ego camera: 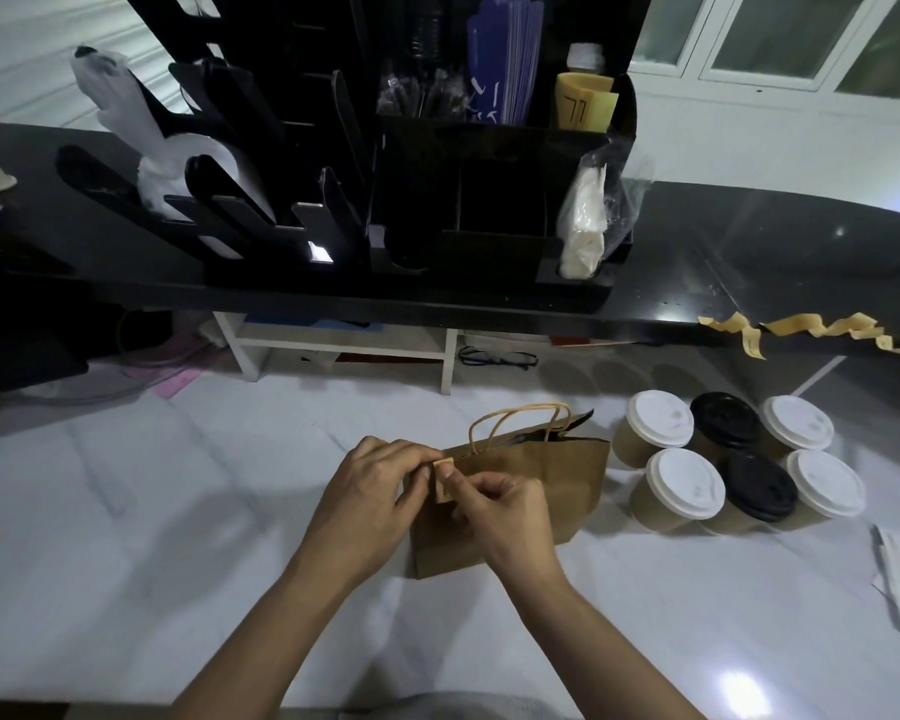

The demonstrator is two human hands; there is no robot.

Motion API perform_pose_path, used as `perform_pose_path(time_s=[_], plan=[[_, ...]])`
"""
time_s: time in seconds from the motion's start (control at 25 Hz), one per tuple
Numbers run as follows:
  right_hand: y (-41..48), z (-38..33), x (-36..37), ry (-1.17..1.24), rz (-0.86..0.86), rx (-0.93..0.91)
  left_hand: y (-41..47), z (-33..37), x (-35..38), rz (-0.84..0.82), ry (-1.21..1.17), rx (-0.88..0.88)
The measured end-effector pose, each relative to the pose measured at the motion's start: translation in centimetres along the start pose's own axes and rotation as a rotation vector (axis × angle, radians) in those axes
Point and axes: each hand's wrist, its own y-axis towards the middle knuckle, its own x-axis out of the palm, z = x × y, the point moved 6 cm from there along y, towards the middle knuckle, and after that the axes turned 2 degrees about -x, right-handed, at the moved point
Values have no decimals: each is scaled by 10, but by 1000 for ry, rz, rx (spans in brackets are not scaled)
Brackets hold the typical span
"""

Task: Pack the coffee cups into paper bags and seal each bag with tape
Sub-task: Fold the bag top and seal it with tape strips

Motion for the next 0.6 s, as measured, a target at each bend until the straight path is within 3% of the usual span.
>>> perform_pose_path(time_s=[0.28, 0.6], plan=[[-3, 10, -8, -204, 58, -7, 1, 7, -3, 7, 4, 44], [-4, 12, -10, -240, 40, 22, 1, 21, -3, 200, 217, 228]])
